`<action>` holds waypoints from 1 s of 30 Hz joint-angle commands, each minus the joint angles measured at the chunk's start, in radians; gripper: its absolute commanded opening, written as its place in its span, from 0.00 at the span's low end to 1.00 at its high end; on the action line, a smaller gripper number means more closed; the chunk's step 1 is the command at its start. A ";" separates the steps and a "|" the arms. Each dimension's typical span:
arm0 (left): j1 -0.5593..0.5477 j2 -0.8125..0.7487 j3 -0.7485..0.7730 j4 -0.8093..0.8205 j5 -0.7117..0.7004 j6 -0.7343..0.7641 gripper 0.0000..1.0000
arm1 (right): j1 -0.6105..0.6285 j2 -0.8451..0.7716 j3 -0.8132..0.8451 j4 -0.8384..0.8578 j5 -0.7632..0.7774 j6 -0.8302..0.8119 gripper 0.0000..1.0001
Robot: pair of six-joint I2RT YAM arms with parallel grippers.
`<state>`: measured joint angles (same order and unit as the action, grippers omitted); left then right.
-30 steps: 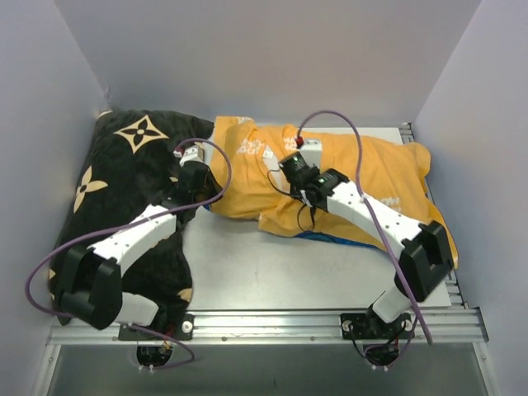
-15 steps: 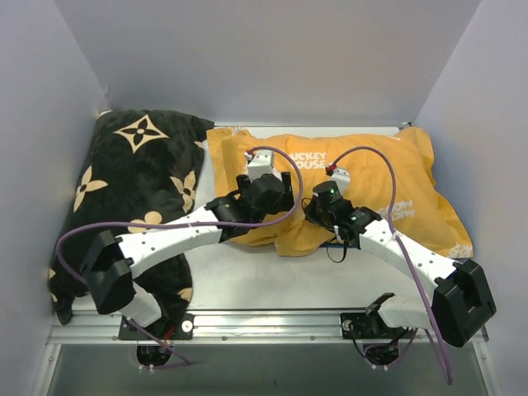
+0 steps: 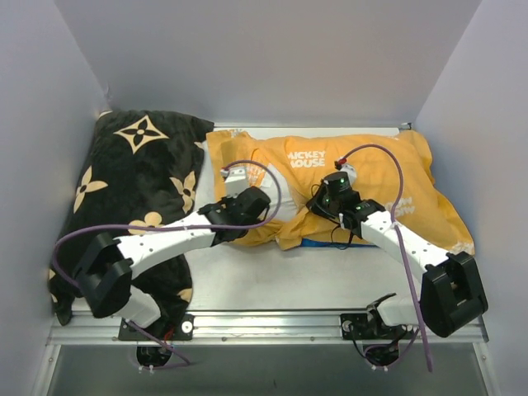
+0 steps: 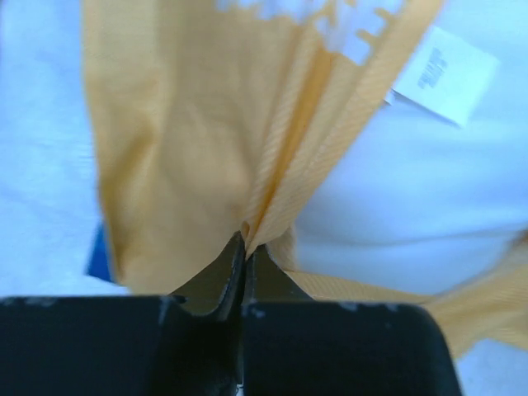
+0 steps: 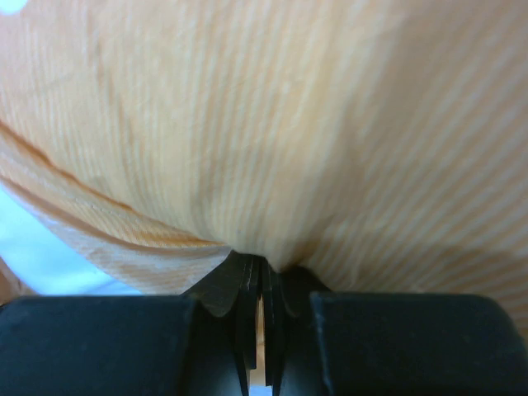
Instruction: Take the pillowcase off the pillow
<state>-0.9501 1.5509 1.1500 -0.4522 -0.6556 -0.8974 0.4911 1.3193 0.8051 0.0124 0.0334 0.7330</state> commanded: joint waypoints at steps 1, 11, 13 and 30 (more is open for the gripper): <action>0.077 -0.133 -0.140 -0.080 0.001 -0.031 0.00 | -0.094 0.015 0.026 -0.020 0.005 0.002 0.00; 0.269 -0.194 -0.460 0.045 0.151 -0.124 0.00 | -0.309 -0.022 0.032 -0.046 -0.104 0.022 0.00; 0.245 -0.129 -0.454 0.075 0.189 -0.139 0.00 | -0.272 -0.014 0.064 -0.052 -0.113 -0.004 0.00; 0.178 -0.156 -0.621 0.503 0.329 -0.097 0.00 | 0.401 -0.050 0.264 -0.227 0.284 -0.241 0.66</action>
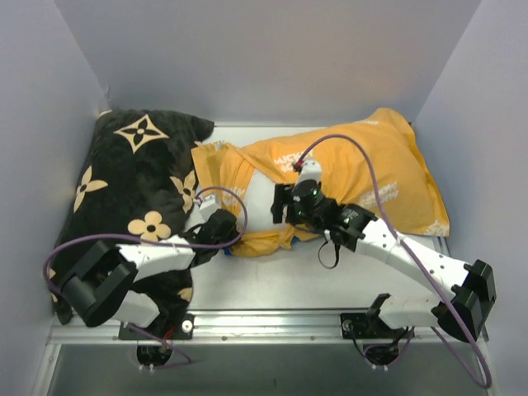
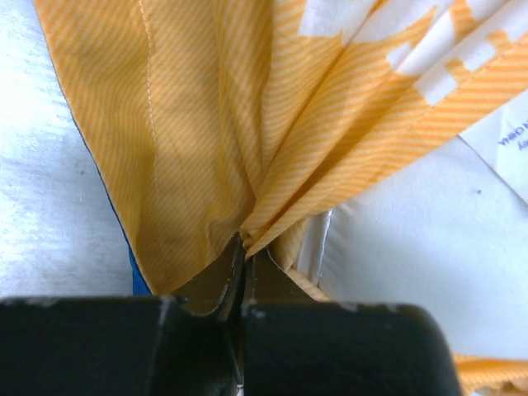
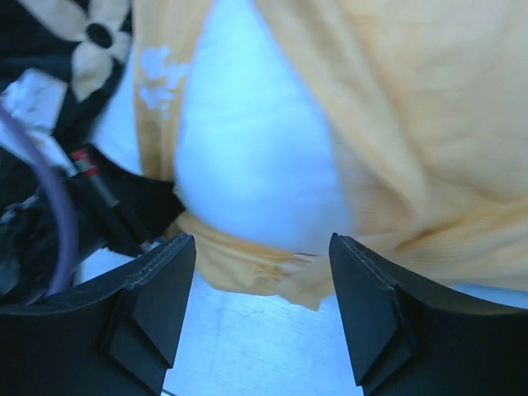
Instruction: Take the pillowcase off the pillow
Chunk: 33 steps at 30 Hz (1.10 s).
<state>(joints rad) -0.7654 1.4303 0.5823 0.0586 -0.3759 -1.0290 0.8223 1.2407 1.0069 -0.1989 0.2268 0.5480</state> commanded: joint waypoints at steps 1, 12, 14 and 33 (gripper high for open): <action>-0.006 -0.045 -0.065 0.000 0.054 0.032 0.00 | 0.112 0.052 0.079 -0.029 0.089 -0.075 0.67; -0.012 -0.214 -0.134 -0.012 0.035 0.041 0.00 | 0.182 0.405 0.232 -0.056 0.040 -0.183 0.97; -0.012 -0.237 -0.137 -0.020 0.034 0.041 0.00 | 0.216 0.440 0.237 -0.085 0.110 -0.183 1.00; -0.018 -0.228 -0.136 0.024 0.075 0.052 0.00 | -0.167 0.445 0.499 -0.149 -0.291 0.052 0.00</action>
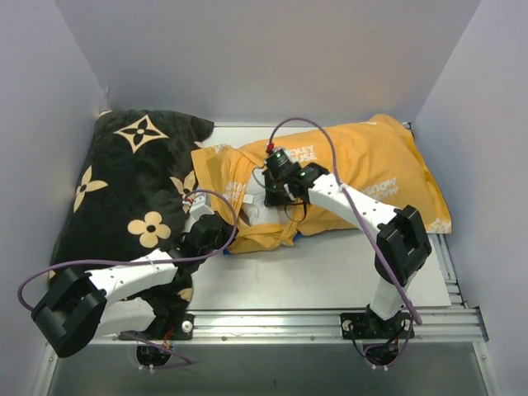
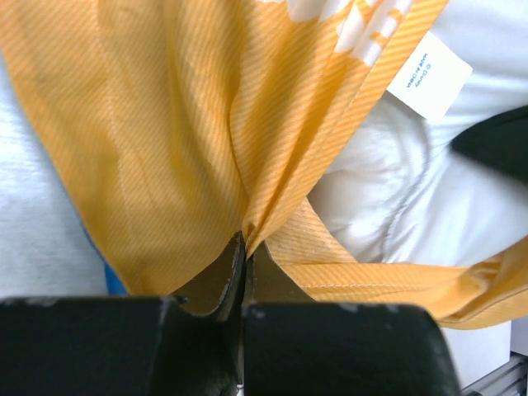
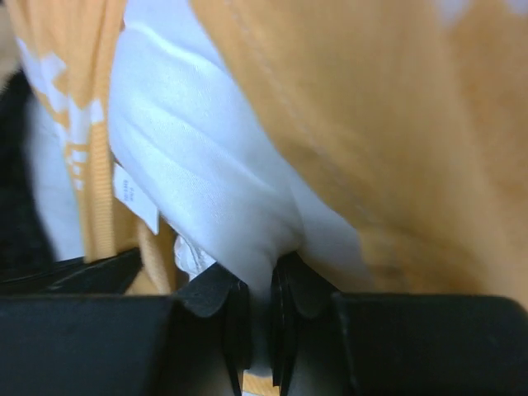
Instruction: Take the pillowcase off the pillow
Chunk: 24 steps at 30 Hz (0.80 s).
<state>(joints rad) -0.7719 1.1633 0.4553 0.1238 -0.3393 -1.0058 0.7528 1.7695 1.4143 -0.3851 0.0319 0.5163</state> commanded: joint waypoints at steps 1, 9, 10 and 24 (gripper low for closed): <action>-0.018 0.053 -0.006 -0.039 0.040 0.027 0.00 | -0.118 -0.091 0.103 0.057 -0.121 0.097 0.00; -0.081 0.176 -0.004 -0.018 0.019 0.003 0.00 | -0.259 -0.136 0.222 0.078 -0.216 0.192 0.00; -0.092 0.191 0.006 -0.018 0.016 0.001 0.00 | -0.266 -0.134 0.245 0.078 -0.217 0.201 0.00; -0.237 0.372 0.000 0.077 0.011 -0.077 0.00 | -0.331 -0.065 0.302 0.103 -0.265 0.243 0.00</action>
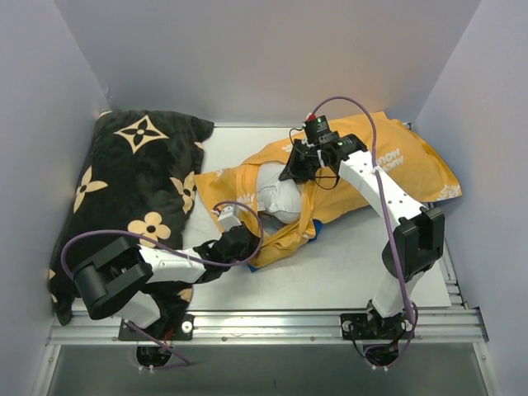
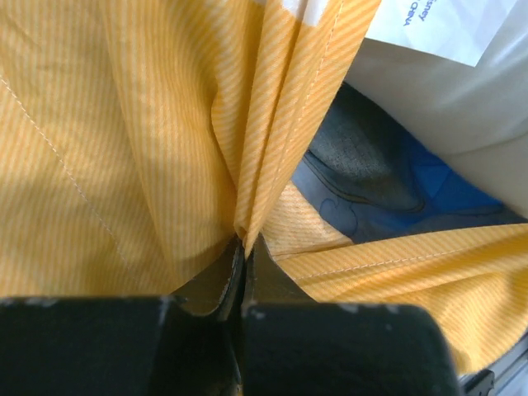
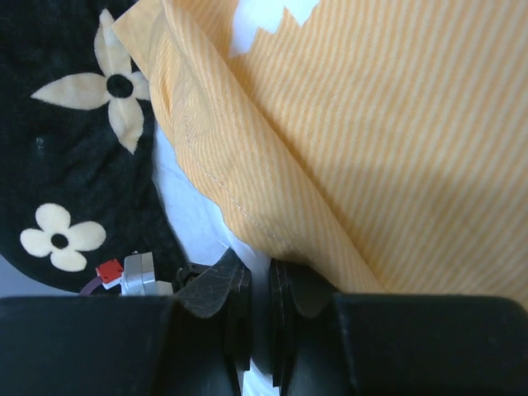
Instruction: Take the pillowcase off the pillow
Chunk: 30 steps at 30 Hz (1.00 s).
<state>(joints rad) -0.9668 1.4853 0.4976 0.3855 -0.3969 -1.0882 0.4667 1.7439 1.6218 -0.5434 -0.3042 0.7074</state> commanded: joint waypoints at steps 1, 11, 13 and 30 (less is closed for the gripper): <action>-0.044 0.065 -0.031 -0.192 0.066 0.004 0.00 | -0.043 -0.040 0.095 0.261 0.067 0.052 0.00; 0.091 0.052 0.182 -0.449 -0.040 -0.027 0.00 | 0.092 -0.423 -0.497 0.357 -0.018 0.012 0.00; 0.111 0.052 0.228 -0.519 -0.063 -0.027 0.00 | 0.108 -0.528 -0.686 0.421 -0.044 0.042 0.00; 0.194 -0.135 0.311 -0.579 -0.111 0.185 0.73 | 0.132 -0.676 -1.056 0.504 -0.043 0.050 0.00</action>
<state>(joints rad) -0.7490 1.4322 0.7788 -0.1638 -0.4225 -1.0016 0.5911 1.0397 0.5461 0.0292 -0.3706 0.7628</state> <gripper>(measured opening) 0.707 0.099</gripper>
